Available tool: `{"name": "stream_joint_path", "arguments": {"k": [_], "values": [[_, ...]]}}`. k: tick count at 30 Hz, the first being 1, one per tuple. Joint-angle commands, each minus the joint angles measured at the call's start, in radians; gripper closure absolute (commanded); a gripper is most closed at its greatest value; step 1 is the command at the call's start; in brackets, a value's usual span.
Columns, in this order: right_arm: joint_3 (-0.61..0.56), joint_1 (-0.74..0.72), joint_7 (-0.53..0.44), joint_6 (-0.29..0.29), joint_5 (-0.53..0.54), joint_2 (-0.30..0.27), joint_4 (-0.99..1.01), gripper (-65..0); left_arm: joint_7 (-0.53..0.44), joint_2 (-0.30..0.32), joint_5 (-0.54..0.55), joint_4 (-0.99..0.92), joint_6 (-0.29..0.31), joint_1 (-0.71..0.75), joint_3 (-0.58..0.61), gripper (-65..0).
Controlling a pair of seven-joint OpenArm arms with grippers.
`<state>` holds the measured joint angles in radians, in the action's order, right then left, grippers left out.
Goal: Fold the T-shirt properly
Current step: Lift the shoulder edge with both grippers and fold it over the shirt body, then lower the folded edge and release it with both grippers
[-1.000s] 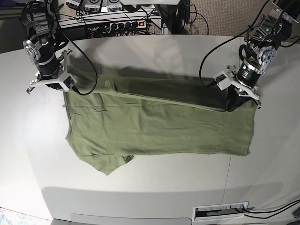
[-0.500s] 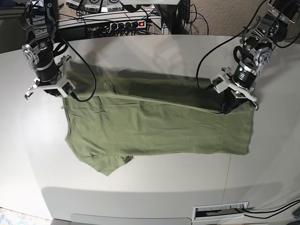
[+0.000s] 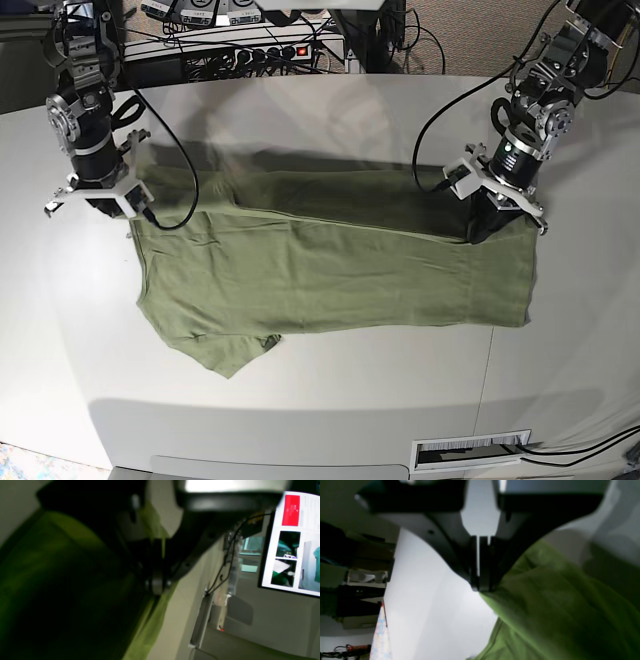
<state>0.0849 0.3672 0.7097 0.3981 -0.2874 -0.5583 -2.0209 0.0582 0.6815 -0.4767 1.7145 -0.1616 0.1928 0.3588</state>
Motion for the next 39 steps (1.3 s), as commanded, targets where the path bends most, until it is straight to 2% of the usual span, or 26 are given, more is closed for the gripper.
{"name": "stream_joint_path", "arguments": {"k": [1,8,16,20,22,25,26,28,31,37,39], "values": [[0.009,-0.02,-0.01,-0.018,-0.013,-0.015,-0.008,0.0,-0.016,0.011,-0.001,0.013,-0.023,-0.011,-0.008,0.0],[0.008,-0.082,-0.011,-0.021,-0.012,-0.015,0.116,0.0,-0.025,0.011,-0.001,0.013,-0.023,-0.012,-0.008,0.0],[0.008,-0.097,-0.011,-0.024,-0.012,-0.015,0.117,0.0,-0.027,0.011,0.033,-0.01,-0.022,-0.038,-0.008,0.0],[0.008,-0.113,-0.011,-0.082,-0.008,-0.014,0.117,0.0,-0.034,0.011,0.033,-0.031,-0.022,-0.046,-0.008,0.0],[0.009,-0.122,-0.011,-0.083,-0.005,-0.005,0.117,0.0,-0.033,0.011,0.033,-0.031,-0.022,-0.043,-0.008,0.0],[0.009,-0.124,-0.01,-0.082,-0.005,0.021,0.117,-0.2,-0.029,0.011,0.033,-0.031,-0.022,-0.043,-0.008,-6.9],[0.008,-0.124,-0.01,-0.082,-0.005,0.029,0.117,-3.6,-0.03,0.011,0.032,-0.031,-0.022,-0.043,-0.008,-9.0],[0.008,-0.124,-0.011,-0.082,-0.011,0.041,0.117,-7.8,-0.03,0.011,0.032,-0.031,-0.022,-0.043,-0.008,-11.7],[0.008,-0.124,-0.011,-0.082,-0.043,0.043,0.117,-8.2,-0.029,0.012,0.032,-0.031,-0.022,-0.043,-0.008,-14.5],[0.008,-0.124,-0.03,-0.083,-0.038,0.043,0.117,-8.1,-0.03,0.011,0.032,-0.031,-0.022,-0.043,-0.008,-14.0],[0.008,-0.124,-0.033,-0.083,-0.014,0.043,0.117,-7.9,-0.029,0.011,0.033,-0.031,-0.022,-0.043,-0.008,-8.2]]}}
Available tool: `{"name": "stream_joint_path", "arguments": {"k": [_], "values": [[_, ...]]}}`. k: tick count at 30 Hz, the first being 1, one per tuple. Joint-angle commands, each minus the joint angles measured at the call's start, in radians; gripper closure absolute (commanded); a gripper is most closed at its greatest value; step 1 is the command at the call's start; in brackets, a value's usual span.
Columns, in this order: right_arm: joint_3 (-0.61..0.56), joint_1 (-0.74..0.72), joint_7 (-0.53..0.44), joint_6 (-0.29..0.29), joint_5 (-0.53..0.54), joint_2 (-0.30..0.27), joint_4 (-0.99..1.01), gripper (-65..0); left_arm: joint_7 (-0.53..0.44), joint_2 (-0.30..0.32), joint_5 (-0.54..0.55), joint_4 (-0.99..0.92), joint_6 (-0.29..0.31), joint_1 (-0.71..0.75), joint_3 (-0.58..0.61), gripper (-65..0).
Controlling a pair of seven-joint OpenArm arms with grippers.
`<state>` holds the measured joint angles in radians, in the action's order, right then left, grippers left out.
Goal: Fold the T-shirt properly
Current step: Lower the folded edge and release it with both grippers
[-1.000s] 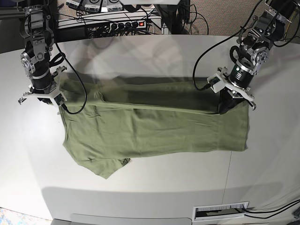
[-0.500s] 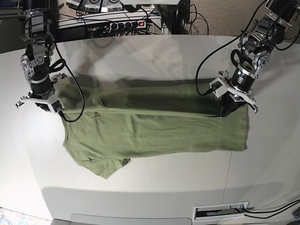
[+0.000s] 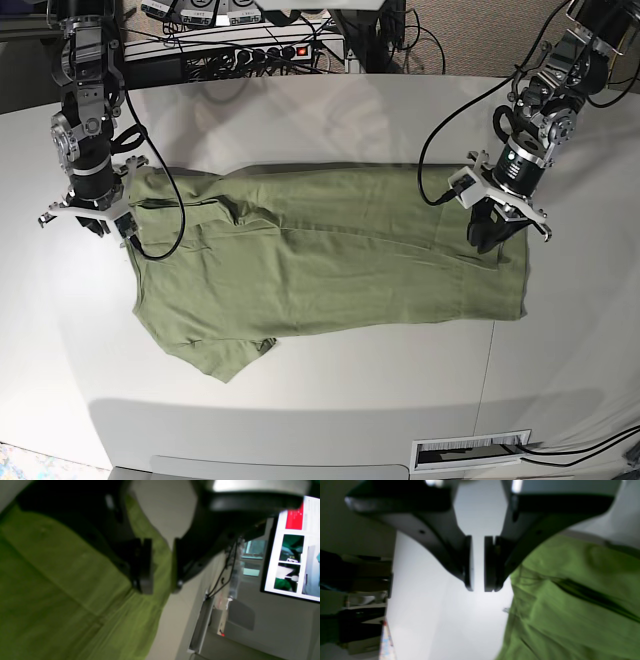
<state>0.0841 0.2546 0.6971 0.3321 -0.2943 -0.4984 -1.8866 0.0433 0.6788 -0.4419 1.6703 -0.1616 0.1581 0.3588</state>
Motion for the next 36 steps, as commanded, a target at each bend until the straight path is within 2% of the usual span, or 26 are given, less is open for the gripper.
{"name": "stream_joint_path", "arguments": {"k": [1,2,3,5,6,8,10,11,12,14,16,21,25,29,32,36], "values": [[0.009,-0.011,-0.02,-0.017,0.005,-0.015,-0.017,-6.6,-0.014,0.014,-0.001,0.013,-0.022,-0.008,-0.008,-3.2],[0.009,-0.011,-0.02,-0.016,0.014,-0.012,-0.017,-3.3,-0.014,0.014,0.005,0.013,-0.021,-0.008,-0.008,0.0],[0.009,-0.011,-0.019,-0.016,0.019,-0.009,-0.017,0.0,-0.014,0.014,0.013,0.013,-0.021,-0.009,-0.008,0.0],[0.008,-0.011,-0.017,-0.015,0.037,-0.008,-0.017,0.0,-0.015,0.014,0.021,0.013,-0.002,-0.009,-0.008,0.0],[0.008,-0.011,-0.018,-0.015,0.044,-0.008,-0.017,0.0,-0.015,0.014,0.02,0.013,0.035,-0.011,-0.008,0.0],[0.008,-0.011,-0.021,-0.014,0.044,-0.009,-0.017,0.0,-0.016,0.014,0.019,0.013,0.167,-0.018,-0.008,0.0],[0.008,-0.011,-0.026,-0.014,0.044,-0.009,-0.016,0.0,-0.015,0.014,0.016,0.01,0.342,-0.036,-0.008,0.0],[0.006,-0.011,-0.027,-0.008,0.044,-0.009,-0.015,0.0,-0.015,0.014,0.016,0.005,0.397,-0.046,-0.008,0.0],[0.006,-0.011,-0.028,0.011,0.044,-0.009,-0.011,0.0,-0.014,0.014,0.016,-0.003,0.422,-0.057,-0.008,0.0],[0.006,-0.019,-0.027,0.081,0.045,-0.009,0.019,0.0,0.017,0.014,0.016,-0.015,0.444,-0.081,-0.008,0.0],[-0.008,-0.032,-0.023,0.114,0.043,-0.009,0.063,0.0,0.058,0.018,0.016,-0.018,0.472,-0.108,-0.008,0.0],[-0.082,-0.116,-0.001,0.142,0.043,-0.01,0.144,0.0,0.062,0.025,0.017,-0.018,0.507,-0.152,-0.008,0.0],[-0.158,-0.198,0.049,0.143,0.039,-0.016,0.188,0.0,0.073,0.026,0.016,-0.022,0.598,-0.161,-0.008,0.0],[-0.207,-0.23,0.069,0.143,0.04,-0.017,0.198,0.0,0.072,0.025,0.016,-0.078,0.621,-0.161,-0.008,0.0],[-0.216,-0.229,0.08,0.147,0.04,-0.017,0.199,0.0,0.072,0.025,0.016,-0.135,0.67,-0.161,-0.008,0.0],[-0.216,-0.229,0.1,0.203,0.045,-0.017,0.199,0.0,0.072,0.025,0.016,-0.154,0.733,-0.161,-0.008,0.0]]}}
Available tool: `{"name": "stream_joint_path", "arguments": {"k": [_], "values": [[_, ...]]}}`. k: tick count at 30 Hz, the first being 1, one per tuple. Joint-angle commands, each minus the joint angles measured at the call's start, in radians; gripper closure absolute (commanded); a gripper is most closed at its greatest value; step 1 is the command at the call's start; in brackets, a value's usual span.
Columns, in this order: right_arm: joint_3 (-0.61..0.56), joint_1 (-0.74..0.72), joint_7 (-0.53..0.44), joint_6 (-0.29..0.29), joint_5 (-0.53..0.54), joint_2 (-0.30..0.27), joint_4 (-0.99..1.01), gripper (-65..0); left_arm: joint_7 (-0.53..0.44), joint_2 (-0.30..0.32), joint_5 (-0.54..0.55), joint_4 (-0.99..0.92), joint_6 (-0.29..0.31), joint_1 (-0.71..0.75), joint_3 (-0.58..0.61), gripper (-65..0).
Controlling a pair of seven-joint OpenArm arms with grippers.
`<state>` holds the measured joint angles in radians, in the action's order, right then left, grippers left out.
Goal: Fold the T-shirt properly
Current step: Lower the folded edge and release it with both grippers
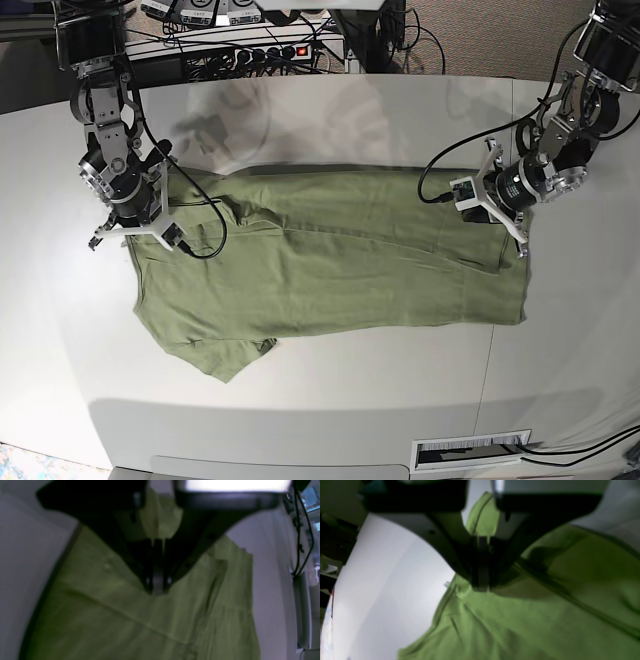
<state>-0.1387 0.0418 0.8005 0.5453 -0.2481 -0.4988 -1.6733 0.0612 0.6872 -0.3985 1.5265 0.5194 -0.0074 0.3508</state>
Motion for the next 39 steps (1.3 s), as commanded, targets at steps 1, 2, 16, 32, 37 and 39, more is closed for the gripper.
{"name": "stream_joint_path", "arguments": {"k": [1,2,16,32,37,39], "values": [[0.007,-0.016,0.014,-0.001,0.009,-0.016,-0.014,0.0,0.054,0.017,-0.026,-0.008,0.066,0.005,0.0,0.0],[0.007,-0.016,0.04,0.005,0.021,-0.017,-0.014,0.0,0.054,0.017,-0.021,-0.007,0.083,0.005,0.0,0.0],[0.007,0.003,0.258,0.043,0.245,-0.111,-0.014,0.0,0.054,0.077,0.101,0.007,0.179,0.103,0.0,0.0],[0.014,0.204,0.315,0.042,0.259,-0.186,-0.167,0.0,0.08,0.131,0.095,0.12,0.179,0.363,0.0,0.0],[0.022,0.216,0.323,0.042,0.259,-0.186,-0.173,0.0,0.1,0.146,0.096,0.168,0.179,0.4,0.0,0.0],[0.022,0.218,0.348,0.042,0.259,-0.186,-0.173,0.0,0.1,0.161,0.096,0.19,0.179,0.413,0.0,0.0]]}}
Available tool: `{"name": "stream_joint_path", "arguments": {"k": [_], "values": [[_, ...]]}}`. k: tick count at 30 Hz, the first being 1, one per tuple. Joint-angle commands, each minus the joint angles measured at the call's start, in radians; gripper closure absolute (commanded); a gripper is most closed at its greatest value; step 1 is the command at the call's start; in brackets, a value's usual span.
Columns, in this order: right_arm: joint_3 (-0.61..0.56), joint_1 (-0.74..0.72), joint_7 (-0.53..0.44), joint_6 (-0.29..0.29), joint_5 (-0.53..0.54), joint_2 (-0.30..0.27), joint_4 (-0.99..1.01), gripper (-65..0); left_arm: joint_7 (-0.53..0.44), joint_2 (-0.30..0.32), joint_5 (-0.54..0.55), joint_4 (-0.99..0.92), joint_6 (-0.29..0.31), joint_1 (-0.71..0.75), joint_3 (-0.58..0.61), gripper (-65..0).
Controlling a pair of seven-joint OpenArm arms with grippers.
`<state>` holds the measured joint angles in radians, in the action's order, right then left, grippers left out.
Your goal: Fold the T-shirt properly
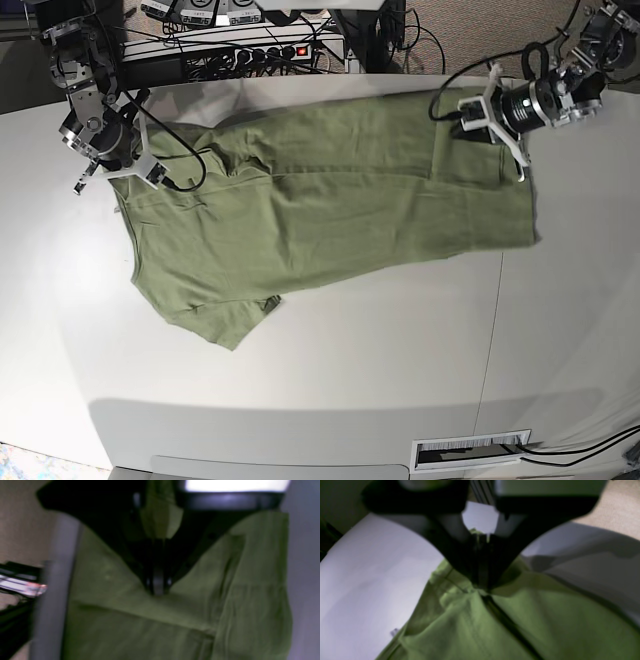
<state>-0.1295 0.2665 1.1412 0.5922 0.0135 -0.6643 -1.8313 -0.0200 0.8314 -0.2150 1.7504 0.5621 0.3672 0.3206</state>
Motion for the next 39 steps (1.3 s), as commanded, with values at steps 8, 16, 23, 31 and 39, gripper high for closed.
{"name": "stream_joint_path", "arguments": {"k": [8,16,23,31,39], "values": [[0.013,0.047,0.012,-0.005,-0.002,-0.034,-0.043,0.0,0.178,0.048,-0.14,-0.029,0.117,0.066,0.03,0.0],[0.013,0.092,0.031,-0.005,-0.002,-0.037,-0.063,0.0,0.177,0.047,-0.156,-0.029,0.073,0.065,0.03,0.0],[0.014,0.143,0.042,-0.005,-0.003,-0.051,-0.097,0.0,0.177,0.047,-0.175,-0.029,0.063,0.064,0.03,0.0],[0.014,0.154,0.027,-0.005,-0.003,-0.051,-0.153,0.0,0.178,0.048,-0.209,-0.029,0.008,0.065,0.03,0.0],[0.136,0.155,-0.045,-0.005,0.029,-0.05,-0.166,0.0,0.178,0.048,-0.212,0.009,-0.015,0.065,0.03,0.0]]}}
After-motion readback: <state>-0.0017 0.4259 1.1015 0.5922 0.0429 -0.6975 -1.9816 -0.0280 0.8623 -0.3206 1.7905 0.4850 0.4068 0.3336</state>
